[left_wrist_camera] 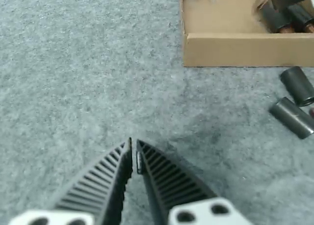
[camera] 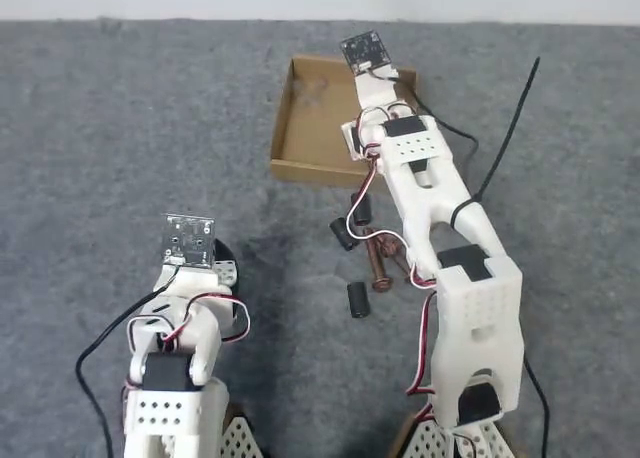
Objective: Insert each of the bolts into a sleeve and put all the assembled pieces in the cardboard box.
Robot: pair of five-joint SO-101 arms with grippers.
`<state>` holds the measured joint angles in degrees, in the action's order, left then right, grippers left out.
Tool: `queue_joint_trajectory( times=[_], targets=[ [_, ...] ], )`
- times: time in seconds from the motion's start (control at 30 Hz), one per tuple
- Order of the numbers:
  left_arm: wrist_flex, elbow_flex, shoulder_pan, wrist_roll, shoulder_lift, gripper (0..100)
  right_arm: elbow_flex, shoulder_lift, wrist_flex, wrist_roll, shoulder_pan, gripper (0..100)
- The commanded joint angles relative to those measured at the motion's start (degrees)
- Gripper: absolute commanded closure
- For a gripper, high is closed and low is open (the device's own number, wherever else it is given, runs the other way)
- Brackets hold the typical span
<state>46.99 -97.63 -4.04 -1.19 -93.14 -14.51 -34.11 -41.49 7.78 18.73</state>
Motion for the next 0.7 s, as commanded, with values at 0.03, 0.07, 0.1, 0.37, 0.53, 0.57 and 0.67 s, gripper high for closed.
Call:
queue_joint_trajectory(
  times=[0.03, 0.07, 0.1, 0.37, 0.53, 0.57, 0.67],
  targets=[
    [0.26, 0.66, 0.0, 0.53, -0.88, 99, -3.69, 2.86, -1.54, 0.88, -0.31, 87.2],
    [0.26, 0.66, 0.0, 0.53, -0.88, 99, -3.6, 3.56, -1.54, 0.88, -0.4, 89.3],
    [0.26, 0.66, 0.0, 0.53, -0.88, 99, -3.52, 4.44, -2.15, 0.88, -0.48, 91.6],
    [0.26, 0.66, 0.0, 0.53, -0.88, 99, -3.52, 16.57, -17.98, 0.35, -0.13, 98.8],
    [0.26, 0.66, 0.0, 0.53, -0.88, 99, -3.52, 22.2, -29.05, -3.52, -0.22, 98.9],
    [0.26, 0.66, 0.0, 0.53, -0.79, 99, -3.52, 23.08, -31.52, -4.22, -0.04, 98.9],
    [0.26, 0.66, 0.0, 0.53, -0.79, 99, -3.52, 25.63, -38.9, -4.92, 0.92, 98.9]
  ],
)
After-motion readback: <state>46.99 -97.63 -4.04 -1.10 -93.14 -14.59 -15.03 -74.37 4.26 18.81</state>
